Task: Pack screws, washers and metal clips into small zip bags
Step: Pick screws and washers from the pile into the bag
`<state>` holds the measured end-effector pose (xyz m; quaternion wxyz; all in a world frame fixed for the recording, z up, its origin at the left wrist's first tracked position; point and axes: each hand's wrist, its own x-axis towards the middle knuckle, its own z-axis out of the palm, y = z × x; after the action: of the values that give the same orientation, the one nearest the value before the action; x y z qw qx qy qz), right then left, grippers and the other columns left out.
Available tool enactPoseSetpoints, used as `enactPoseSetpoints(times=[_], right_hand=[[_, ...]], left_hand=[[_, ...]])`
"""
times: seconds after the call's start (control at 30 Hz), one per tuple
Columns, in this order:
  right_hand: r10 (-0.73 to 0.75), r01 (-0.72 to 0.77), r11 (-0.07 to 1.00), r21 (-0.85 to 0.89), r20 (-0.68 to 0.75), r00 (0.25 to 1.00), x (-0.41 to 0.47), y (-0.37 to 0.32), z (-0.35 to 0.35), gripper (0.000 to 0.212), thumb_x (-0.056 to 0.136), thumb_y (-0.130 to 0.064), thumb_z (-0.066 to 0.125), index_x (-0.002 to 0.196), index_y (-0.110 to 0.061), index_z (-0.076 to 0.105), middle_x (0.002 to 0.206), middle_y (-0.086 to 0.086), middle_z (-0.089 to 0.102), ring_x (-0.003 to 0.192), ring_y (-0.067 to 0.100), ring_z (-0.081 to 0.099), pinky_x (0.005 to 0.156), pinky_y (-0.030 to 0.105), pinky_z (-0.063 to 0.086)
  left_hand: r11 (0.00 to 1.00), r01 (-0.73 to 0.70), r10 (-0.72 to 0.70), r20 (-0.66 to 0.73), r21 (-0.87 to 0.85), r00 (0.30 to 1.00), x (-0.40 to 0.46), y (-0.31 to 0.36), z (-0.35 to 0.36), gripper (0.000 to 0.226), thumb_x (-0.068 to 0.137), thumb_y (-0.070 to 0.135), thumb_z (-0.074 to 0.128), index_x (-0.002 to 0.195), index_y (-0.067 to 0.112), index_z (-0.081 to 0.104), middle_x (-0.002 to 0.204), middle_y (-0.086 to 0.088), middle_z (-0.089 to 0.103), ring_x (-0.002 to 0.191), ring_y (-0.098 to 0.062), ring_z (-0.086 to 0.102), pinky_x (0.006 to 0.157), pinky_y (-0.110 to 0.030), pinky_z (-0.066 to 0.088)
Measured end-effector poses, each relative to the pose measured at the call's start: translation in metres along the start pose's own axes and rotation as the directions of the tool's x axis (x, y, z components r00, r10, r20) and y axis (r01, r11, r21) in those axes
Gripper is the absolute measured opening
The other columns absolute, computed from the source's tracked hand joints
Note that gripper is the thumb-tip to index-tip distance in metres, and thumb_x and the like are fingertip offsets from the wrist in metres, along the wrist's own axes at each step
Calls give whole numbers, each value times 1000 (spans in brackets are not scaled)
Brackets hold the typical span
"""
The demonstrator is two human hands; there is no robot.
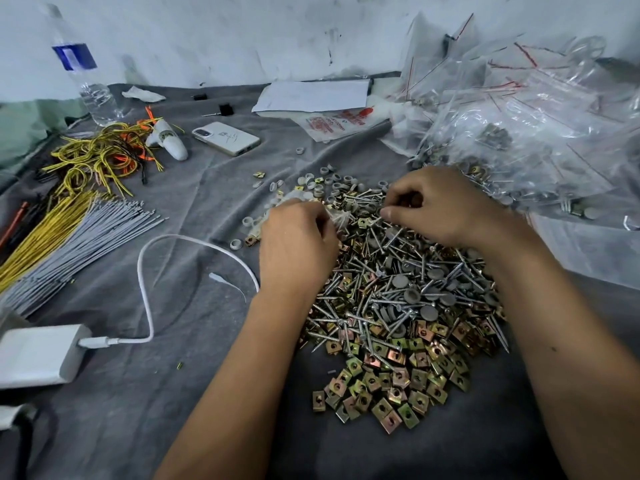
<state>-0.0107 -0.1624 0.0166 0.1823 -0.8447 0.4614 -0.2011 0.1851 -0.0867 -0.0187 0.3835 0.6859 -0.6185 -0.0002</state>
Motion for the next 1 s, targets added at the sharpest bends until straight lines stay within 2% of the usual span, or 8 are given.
enactPoseSetpoints(times=[0.13, 0.23, 0.47, 0.5, 0.6, 0.83, 0.9, 1.0], right_hand=[[-15, 48, 987, 155, -212, 977, -2, 1, 3, 5, 94, -28, 72, 92, -23, 71, 83, -15, 65, 73, -5, 59, 61, 13, 41], [-139, 176, 973, 148, -235, 962, -3, -7, 10, 4, 92, -22, 75, 94, -20, 73, 84, -13, 66, 73, -8, 59, 63, 3, 39], [-287, 282, 958, -52, -191, 939, 0, -25, 22, 6, 83, -16, 83, 88, -16, 79, 83, -3, 68, 75, 11, 62, 71, 27, 51], [-290, 281, 957, -69, -206, 935, 1, -27, 24, 7, 82, -16, 84, 88, -15, 80, 81, -4, 67, 72, 11, 61, 70, 26, 51], [-268, 261, 963, -61, -265, 926, 1, -32, 27, 13, 77, -18, 88, 87, -16, 81, 76, -10, 62, 66, -3, 54, 65, 5, 37], [-107, 199, 957, 210, -383, 918, -3, -18, 17, 16, 80, -23, 86, 92, -19, 77, 80, -11, 70, 71, 5, 65, 61, 11, 50], [-66, 126, 978, 166, -328, 942, -3, -8, 12, 13, 82, -28, 84, 91, -21, 76, 79, -14, 69, 67, 2, 64, 60, 15, 52], [3, -5, 1000, -21, -99, 995, -2, 4, 10, 22, 81, -51, 80, 89, -31, 74, 82, -19, 65, 70, -5, 58, 58, 18, 44]], left_hand=[[995, 33, -36, -29, -92, 999, -1, 1, 1, 18, 83, 2, 61, 81, 7, 78, 79, -9, 69, 73, -25, 62, 71, -40, 54], [989, 45, -51, -44, -143, 998, -1, 1, 3, 18, 82, 1, 62, 79, 7, 79, 76, -7, 72, 72, -22, 64, 71, -40, 56], [966, -79, 40, -157, -245, 987, -1, 3, 7, 8, 82, 11, 71, 77, 13, 77, 71, 2, 69, 67, -16, 63, 65, -39, 53], [963, -83, 39, -172, -258, 984, -1, 4, 8, 9, 82, 11, 70, 77, 13, 77, 71, 3, 69, 66, -16, 64, 65, -39, 54], [949, -47, -17, -201, -311, 979, 0, 5, 9, 10, 81, 10, 69, 77, 14, 77, 71, 4, 70, 66, -15, 66, 65, -41, 56], [926, 57, -143, -206, -373, 968, 1, 5, 7, 10, 82, 8, 73, 74, 14, 73, 63, 4, 63, 60, -16, 60, 60, -40, 54], [924, 69, -152, -197, -376, 968, 1, 6, 6, 11, 82, 6, 73, 74, 14, 73, 62, 4, 62, 58, -14, 57, 58, -36, 52], [842, 163, -294, -185, -514, 938, 2, 7, 7, 15, 83, 7, 74, 74, 19, 73, 57, 7, 60, 53, -8, 54, 55, -27, 46]])
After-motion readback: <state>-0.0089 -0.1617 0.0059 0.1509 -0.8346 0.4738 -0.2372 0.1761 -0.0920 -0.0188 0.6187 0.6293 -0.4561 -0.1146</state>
